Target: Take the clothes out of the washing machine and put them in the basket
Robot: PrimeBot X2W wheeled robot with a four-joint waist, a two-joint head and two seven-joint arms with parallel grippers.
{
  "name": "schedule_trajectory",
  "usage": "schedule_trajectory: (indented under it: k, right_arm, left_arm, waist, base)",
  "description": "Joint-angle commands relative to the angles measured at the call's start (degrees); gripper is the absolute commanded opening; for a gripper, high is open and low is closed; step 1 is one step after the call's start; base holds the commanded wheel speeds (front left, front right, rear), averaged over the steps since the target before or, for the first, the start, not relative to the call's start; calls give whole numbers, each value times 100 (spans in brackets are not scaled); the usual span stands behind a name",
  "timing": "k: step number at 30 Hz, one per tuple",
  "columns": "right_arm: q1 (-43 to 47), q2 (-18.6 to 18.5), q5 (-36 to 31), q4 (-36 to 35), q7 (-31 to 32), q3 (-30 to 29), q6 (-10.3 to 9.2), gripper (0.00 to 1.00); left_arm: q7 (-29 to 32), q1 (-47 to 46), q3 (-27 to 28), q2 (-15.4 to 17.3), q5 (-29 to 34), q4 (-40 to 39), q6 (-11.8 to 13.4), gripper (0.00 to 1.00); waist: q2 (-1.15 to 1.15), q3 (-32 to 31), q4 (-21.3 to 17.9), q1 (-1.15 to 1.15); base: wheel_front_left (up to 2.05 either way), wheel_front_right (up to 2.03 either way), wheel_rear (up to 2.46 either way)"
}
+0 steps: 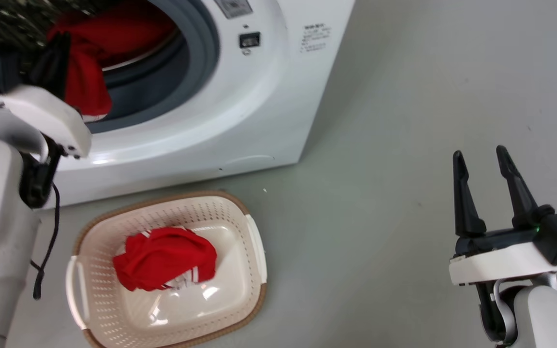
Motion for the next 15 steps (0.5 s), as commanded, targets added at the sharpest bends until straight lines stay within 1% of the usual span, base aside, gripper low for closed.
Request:
schedule_trajectory:
  k: [1, 4, 8, 13, 15]
  right_arm:
    - [72, 8, -74, 19, -11, 0, -4, 100]
    - [197, 7, -112, 48, -11, -32, -4, 100]
    - [289, 9, -185, 84, -11, -71, -4, 100]
    - [421, 8, -262, 124, -11, -159, -4, 100]
    - [442, 8, -288, 129, -11, -199, -5, 100]
  left_arm:
    - [-129, 181, 7, -2, 14, -153, 70, 0]
    - [-375, 568, 6, -26, 35, -555, 215, 0]
    - [-532, 1055, 116, -37, -56, -1240, 454, 0]
    - [-625, 1611, 256, 47, -66, -2330, 784, 0]
    - [-559, 1837, 297, 75, -107, -2770, 892, 0]
  waist:
    - [0, -380, 295, 1]
    - [0, -619, 399, 1]
    - [0, -874, 507, 1]
    - [0, -1112, 613, 1]
    - [0, -1192, 659, 1]
  base:
    - [0, 0, 0]
    - [0, 0, 0]
    - [0, 0, 0]
    - [0, 0, 0]
    - [0, 0, 0]
